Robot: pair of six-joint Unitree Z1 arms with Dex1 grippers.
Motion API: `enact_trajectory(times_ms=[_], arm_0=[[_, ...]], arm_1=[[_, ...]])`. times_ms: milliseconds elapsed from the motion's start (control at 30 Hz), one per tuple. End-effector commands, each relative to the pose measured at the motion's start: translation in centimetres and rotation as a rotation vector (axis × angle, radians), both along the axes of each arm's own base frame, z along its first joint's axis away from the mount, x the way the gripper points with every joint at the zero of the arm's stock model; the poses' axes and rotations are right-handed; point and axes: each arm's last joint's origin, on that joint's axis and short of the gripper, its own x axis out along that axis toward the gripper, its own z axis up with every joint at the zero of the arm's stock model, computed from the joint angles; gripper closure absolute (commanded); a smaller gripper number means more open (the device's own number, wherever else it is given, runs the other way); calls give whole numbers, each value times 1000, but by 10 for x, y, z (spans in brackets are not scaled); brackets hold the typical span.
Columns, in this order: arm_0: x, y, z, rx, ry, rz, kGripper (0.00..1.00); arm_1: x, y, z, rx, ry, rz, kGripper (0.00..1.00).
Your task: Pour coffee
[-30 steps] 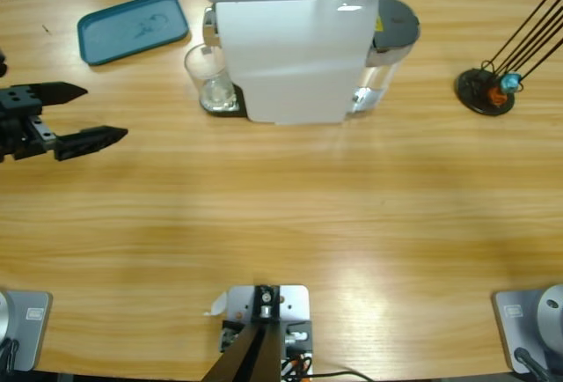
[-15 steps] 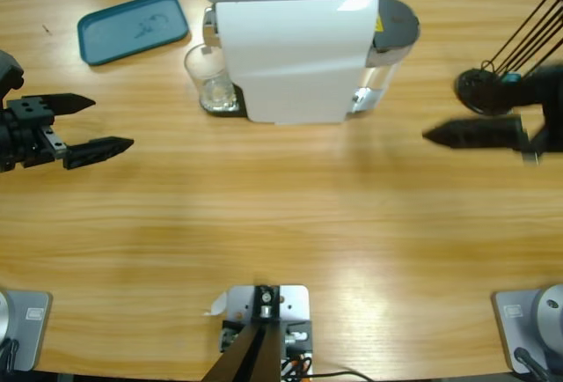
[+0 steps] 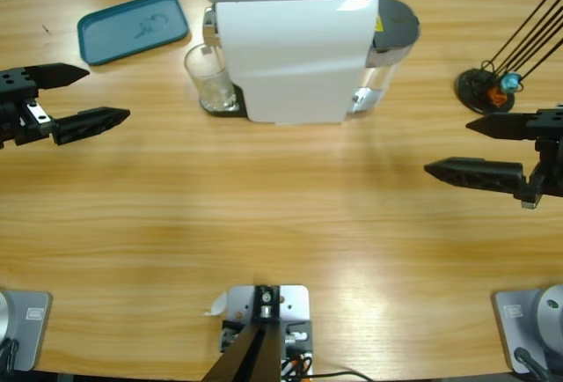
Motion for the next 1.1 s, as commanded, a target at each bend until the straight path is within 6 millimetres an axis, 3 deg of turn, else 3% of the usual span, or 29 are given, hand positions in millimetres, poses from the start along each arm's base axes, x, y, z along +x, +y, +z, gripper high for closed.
enact_trajectory(times_ms=[33,1100], arm_0=[[8,-5,-16,30,68,-8,0],[12,-13,-21,26,61,-22,0]], arm_1=[[3,2,-13,-37,38,-19,0],[5,1,-17,-66,45,-73,0]])
